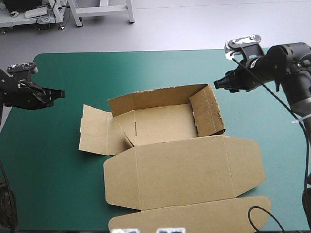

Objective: Fold the box

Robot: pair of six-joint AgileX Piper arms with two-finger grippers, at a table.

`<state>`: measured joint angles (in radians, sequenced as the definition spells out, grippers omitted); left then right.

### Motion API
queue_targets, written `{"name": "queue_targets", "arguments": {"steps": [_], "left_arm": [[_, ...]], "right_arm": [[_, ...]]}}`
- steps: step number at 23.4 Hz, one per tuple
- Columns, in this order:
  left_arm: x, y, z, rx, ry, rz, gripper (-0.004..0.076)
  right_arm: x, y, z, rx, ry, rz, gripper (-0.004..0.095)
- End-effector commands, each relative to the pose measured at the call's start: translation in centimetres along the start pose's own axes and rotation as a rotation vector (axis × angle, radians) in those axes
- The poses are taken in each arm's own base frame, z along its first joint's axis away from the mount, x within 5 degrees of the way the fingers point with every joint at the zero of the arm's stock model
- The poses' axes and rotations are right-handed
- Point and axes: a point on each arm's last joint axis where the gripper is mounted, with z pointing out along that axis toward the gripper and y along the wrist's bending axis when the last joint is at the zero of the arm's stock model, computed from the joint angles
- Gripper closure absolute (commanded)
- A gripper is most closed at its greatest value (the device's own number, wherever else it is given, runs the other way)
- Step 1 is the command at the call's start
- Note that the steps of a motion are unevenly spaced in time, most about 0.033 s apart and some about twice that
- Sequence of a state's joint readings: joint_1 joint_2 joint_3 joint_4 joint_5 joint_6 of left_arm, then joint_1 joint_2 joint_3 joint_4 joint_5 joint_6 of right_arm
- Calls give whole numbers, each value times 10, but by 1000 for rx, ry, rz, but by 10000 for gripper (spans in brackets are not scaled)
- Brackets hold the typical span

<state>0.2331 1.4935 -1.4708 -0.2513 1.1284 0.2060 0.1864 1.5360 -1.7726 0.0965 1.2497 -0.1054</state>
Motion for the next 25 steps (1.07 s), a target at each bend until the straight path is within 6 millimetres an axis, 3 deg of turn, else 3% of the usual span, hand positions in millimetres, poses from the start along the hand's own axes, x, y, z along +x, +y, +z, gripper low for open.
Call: {"name": "queue_targets", "arguments": {"steps": [1, 8, 17, 19, 23, 25], "left_arm": [[-6, -14, -21, 93, -85, -4, 720], [4, -22, -22, 186, 23, -18, 720], [4, -26, -23, 234, 28, -33, 720], [4, -27, -23, 234, 29, -33, 720], [4, -26, -23, 232, 28, -30, 720], [3, -23, -22, 198, 6, -4, 720]], "right_arm": [[7, 0, 20, -26, 30, -21, 463], [9, -5, 107, -84, 203, -48, 463], [18, 0, 170, -216, 307, -81, 480], [20, 0, 179, -234, 326, -69, 563], [23, 0, 187, -243, 347, -61, 890], [23, 1, 186, -247, 353, -56, 920]]}}
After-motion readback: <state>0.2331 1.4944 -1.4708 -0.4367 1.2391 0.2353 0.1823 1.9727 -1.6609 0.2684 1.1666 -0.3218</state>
